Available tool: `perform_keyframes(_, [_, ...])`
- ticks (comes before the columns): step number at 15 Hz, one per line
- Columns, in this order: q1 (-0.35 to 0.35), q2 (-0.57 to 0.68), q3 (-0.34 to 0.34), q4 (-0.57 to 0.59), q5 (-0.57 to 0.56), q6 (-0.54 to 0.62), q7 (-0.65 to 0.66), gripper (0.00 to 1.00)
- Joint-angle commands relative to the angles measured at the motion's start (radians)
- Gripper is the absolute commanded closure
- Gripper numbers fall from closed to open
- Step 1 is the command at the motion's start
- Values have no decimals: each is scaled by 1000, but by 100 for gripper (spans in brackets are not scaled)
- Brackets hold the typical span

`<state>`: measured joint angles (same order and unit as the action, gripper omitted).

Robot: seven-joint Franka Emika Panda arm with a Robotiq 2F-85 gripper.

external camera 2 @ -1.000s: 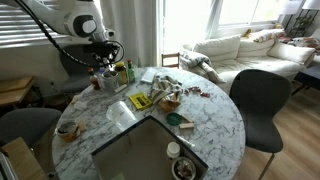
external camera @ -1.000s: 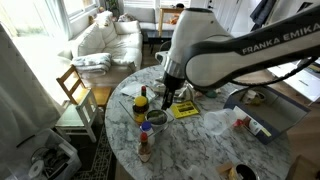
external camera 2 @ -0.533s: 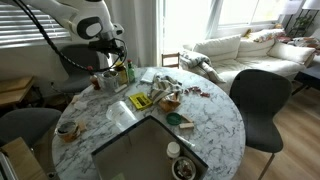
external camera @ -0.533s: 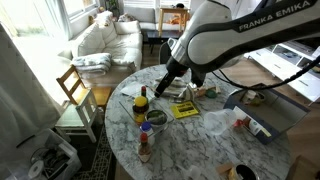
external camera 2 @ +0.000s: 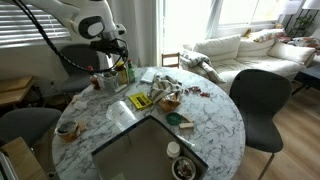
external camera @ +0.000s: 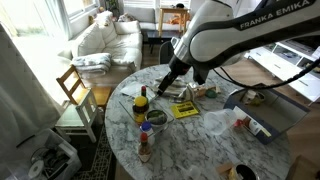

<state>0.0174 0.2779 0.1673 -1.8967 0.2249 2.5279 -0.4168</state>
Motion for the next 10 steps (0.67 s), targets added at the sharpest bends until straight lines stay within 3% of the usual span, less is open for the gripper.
perform_keyframes(1, [-11,-51,-35,-18,-68,-126,27,0])
perform_keyframes(6, [-27,-81,-55,-3,-58,-252,-12,0])
perform_keyframes(10, [-19,-74,-60,11,-53,-243,2,0])
